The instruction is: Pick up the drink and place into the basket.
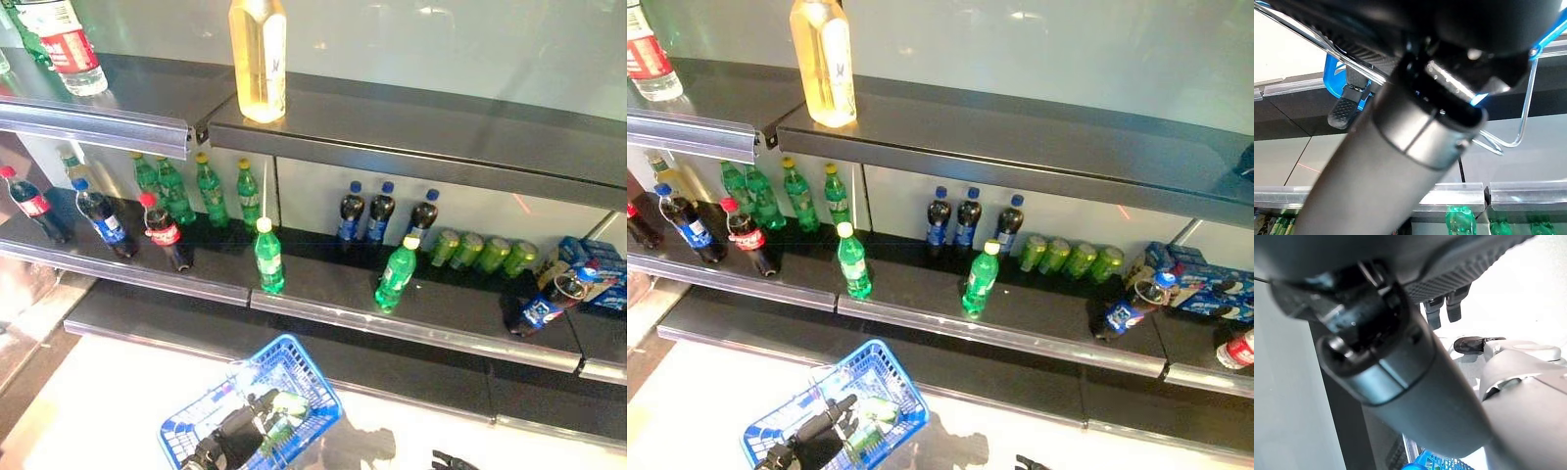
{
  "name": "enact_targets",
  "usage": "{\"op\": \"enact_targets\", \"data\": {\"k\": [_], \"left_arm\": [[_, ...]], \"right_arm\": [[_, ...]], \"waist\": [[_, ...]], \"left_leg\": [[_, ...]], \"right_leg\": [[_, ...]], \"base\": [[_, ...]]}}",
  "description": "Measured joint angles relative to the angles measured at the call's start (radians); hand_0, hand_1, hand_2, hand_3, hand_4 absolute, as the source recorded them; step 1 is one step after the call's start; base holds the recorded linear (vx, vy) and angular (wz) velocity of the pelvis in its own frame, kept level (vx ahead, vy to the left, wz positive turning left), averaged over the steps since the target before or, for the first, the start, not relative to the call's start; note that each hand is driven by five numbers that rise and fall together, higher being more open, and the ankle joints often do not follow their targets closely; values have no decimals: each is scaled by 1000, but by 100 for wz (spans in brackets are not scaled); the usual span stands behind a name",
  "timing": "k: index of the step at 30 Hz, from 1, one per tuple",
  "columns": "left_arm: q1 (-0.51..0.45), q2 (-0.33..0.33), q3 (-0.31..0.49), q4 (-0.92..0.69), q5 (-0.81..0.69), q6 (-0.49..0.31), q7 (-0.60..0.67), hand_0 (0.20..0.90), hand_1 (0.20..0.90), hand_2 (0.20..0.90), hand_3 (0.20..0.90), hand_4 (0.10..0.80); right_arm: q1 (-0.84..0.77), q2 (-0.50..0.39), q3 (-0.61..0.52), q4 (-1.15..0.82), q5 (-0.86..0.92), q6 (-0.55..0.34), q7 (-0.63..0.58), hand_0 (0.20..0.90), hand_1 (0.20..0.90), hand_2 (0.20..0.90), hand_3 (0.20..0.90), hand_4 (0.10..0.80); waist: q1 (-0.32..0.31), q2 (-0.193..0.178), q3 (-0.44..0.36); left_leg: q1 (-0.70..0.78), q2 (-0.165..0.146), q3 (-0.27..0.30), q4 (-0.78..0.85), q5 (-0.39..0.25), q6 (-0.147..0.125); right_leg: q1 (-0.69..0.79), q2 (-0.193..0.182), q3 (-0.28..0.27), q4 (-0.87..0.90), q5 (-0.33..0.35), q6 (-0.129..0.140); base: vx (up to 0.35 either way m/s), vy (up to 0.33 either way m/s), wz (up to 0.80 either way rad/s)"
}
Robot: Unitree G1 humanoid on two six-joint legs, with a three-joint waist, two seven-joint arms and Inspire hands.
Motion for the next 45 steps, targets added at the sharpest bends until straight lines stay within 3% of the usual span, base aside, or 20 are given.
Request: {"op": "enact_targets", "data": {"k": [31, 36, 40, 41, 42, 44, 45], "left_arm": [[0, -1, 2, 5, 3, -4, -2, 300, 300, 300, 200, 100], [3, -4, 2, 6, 2, -18, -2, 300, 300, 300, 200, 100], [-4, -19, 1, 6, 2, -31, -1, 300, 300, 300, 200, 100], [-22, -29, -6, 6, 2, -31, -2, 300, 300, 300, 200, 100], [-36, -32, -22, 6, 3, -29, -2, 300, 300, 300, 200, 100], [-51, -46, -43, -1, 4, -18, -1, 300, 300, 300, 200, 100], [-49, -51, -41, -2, 13, -12, -1, 300, 300, 300, 200, 100]], "right_arm": [[-1, -1, 1, 2, -20, -1, 1, 900, 900, 900, 900, 800], [-8, -6, 23, 1, -21, -1, 1, 900, 900, 900, 900, 800], [-14, -17, 32, -4, -21, 1, 0, 900, 900, 900, 900, 800], [-14, -28, 33, -3, -20, 3, 0, 900, 900, 900, 900, 800], [-14, -35, 33, -3, -20, 4, -1, 900, 900, 900, 900, 800], [-18, -52, 32, -1, -18, 5, -5, 900, 900, 900, 900, 800], [-21, -60, 32, -3, -17, 4, -6, 900, 900, 900, 900, 800]], "waist": [[-1, 10, 6], [5, 19, 11], [19, 35, 18], [23, 44, 24], [21, 49, 32], [19, 75, 55], [15, 74, 61]], "left_leg": [[0, 6, -3, 0, 0, 0], [-3, 11, -26, 1, 2, -2], [-34, 12, -53, 3, 15, -3], [-69, 11, -36, 18, 26, 3], [-83, 12, 17, 17, 47, 15], [-85, 22, 164, -6, 52, 56], [-79, 34, 268, -6, 28, 77]], "right_leg": [[7, 1, -3, 2, -1, 0], [15, 3, -13, 4, -10, 1], [15, 4, -56, 0, -20, 5], [17, -2, -80, 0, -25, 3], [27, -14, -111, 0, -25, 4], [51, -23, -179, 2, -36, 6], [59, -33, -215, 2, -37, 7]], "base": [[-3, -32, 0], [-47, -194, 12], [-117, -104, 37], [-175, -8, 84], [-202, 8, 122], [-148, 32, 110], [-114, 48, 100]]}}
